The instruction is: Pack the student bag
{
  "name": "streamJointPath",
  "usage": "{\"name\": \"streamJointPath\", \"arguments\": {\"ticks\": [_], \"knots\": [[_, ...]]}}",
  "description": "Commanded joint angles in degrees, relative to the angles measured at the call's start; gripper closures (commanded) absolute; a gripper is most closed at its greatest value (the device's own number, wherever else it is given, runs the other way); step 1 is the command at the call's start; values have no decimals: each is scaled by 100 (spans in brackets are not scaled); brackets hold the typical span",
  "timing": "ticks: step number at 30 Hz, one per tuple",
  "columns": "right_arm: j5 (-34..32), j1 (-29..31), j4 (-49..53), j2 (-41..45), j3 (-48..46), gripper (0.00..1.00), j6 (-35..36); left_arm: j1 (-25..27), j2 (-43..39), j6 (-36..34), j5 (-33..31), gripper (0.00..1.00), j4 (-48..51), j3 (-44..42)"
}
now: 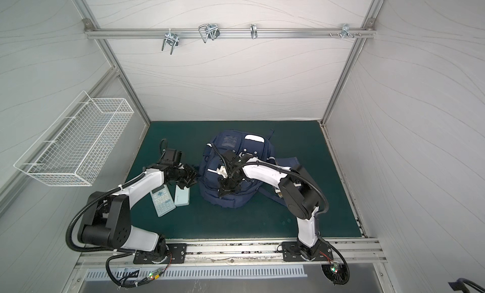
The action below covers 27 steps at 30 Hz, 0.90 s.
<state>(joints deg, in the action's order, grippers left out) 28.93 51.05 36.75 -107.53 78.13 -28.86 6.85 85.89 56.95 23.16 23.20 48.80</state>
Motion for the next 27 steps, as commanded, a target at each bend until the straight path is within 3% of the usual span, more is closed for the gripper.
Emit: {"name": "streamJointPath", "arguments": {"ticks": [1,10,14,27], "knots": [[-145,18,212,211,-159,100,152,-37,489,-74,208,68,-122,519],[-19,5,242,79,52,100,52,-39,1059,-109,739,70,-844,221],[50,47,298,-151,431,100,-65,-36,974,-23,1032,100,-1162,6],[502,347,219,-1860,2816,100,-330,113,-225,652,1041,100,-1558,-845]]}}
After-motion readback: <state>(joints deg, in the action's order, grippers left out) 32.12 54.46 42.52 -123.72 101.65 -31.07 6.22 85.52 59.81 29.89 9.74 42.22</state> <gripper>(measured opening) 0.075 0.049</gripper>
